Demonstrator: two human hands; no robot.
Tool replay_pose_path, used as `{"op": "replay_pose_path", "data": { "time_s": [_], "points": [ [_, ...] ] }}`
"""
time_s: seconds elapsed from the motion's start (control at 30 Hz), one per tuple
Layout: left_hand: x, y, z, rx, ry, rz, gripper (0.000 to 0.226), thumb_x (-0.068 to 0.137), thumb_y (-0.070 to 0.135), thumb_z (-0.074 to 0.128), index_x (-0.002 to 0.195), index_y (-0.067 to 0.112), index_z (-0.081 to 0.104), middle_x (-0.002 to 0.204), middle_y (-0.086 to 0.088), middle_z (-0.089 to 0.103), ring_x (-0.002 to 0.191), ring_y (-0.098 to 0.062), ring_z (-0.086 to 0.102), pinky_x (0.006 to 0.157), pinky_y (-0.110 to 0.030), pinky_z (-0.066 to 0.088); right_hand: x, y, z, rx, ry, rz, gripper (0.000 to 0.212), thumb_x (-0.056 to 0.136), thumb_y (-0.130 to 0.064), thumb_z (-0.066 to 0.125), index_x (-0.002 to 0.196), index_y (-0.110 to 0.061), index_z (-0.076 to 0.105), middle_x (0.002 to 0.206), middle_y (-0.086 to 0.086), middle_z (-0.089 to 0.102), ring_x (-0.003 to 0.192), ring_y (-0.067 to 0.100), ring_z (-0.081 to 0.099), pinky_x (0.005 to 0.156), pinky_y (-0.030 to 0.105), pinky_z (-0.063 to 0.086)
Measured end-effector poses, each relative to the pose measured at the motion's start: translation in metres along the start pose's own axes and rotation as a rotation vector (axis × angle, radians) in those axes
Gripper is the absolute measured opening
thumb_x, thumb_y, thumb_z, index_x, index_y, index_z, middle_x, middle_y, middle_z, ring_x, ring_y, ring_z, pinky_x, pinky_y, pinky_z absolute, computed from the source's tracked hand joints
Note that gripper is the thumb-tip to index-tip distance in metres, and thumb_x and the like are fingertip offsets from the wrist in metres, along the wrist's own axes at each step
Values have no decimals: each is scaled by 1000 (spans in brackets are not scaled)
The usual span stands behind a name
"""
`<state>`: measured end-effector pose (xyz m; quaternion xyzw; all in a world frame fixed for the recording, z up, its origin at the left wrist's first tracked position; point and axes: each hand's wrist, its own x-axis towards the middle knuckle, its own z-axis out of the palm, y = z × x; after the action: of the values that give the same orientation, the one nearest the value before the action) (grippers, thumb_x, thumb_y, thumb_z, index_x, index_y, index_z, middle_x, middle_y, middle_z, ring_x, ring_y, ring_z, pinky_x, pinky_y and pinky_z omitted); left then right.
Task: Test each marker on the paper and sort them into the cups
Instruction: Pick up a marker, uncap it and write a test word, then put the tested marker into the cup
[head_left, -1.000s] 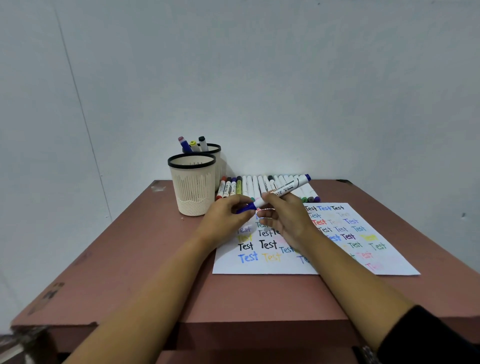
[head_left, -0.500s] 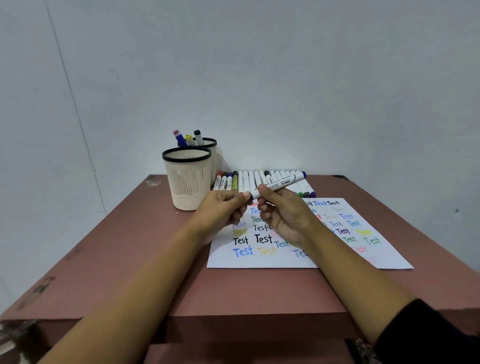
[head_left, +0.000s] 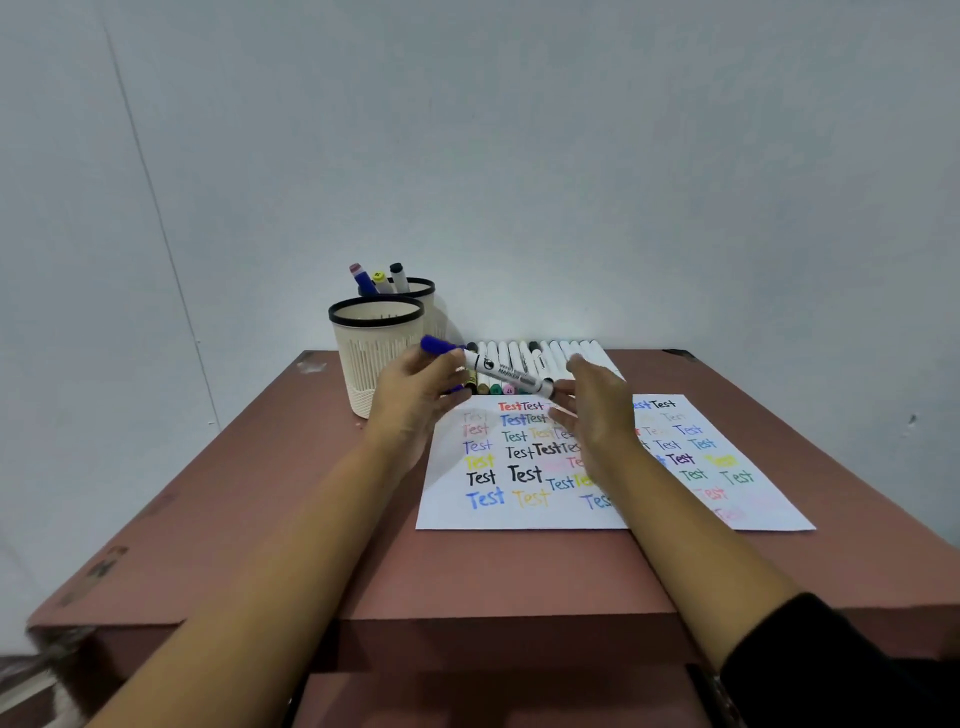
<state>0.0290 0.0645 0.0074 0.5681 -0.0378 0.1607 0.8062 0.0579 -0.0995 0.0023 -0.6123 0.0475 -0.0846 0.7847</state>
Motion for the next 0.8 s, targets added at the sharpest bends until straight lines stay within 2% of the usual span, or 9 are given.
{"op": "replay_pose_path", "data": {
  "time_s": [0.07,0.17,0.27,0.37,0.43,0.5,0.63,0.8],
  "points": [
    [-1,2,4,94,-6,85,2,88,6,58,87,7,60,82,-9,62,79,-21,61,71,-29,54,1,5,-3,-275,69,-158,18,94,-15,47,94,-8,63,76,2,60,71,16,54,66,30,47],
    [-1,17,11,329,38,230,4,88,8,58,91,11,59,79,-1,61,76,-16,62,69,-24,54,-3,15,-3,-667,-41,-370,22,94,-14,46,86,-8,65,77,5,62,67,15,53,61,25,39],
    [9,43,17,492,56,378,24,87,10,58,109,20,52,84,1,57,78,-14,61,70,-27,56,0,27,1,-965,-159,-447,27,95,-19,48,108,-7,68,112,11,62,101,24,59,81,25,43],
    [25,73,16,674,75,465,36,88,14,58,120,25,47,85,6,56,74,-7,60,62,-20,53,1,32,2,-1081,-265,-457,31,94,-21,50,120,-8,64,125,12,58,117,29,53,97,37,46],
    [39,95,14,754,103,502,38,88,15,56,123,24,44,84,7,56,69,-5,59,50,-10,47,1,33,2,-1210,-316,-471,34,95,-24,49,121,-8,63,126,11,58,119,28,51,98,39,45],
    [53,115,10,814,131,524,37,88,14,55,123,20,44,85,3,59,66,-5,59,45,-8,43,0,33,1,-1262,-324,-475,33,95,-25,48,117,-7,65,124,10,58,117,28,51,96,38,45],
    [80,139,0,876,199,553,34,88,11,54,120,15,43,85,-2,59,64,-10,56,49,-14,43,0,34,1,-1286,-309,-507,33,95,-26,47,115,-7,66,122,8,60,113,26,53,93,36,46],
    [104,140,-7,926,270,560,31,90,10,49,120,11,41,85,-7,59,59,-6,51,50,-16,41,3,36,1,-1309,-300,-536,33,95,-27,46,113,-9,67,119,7,61,111,25,54,91,35,46]
  ]
}}
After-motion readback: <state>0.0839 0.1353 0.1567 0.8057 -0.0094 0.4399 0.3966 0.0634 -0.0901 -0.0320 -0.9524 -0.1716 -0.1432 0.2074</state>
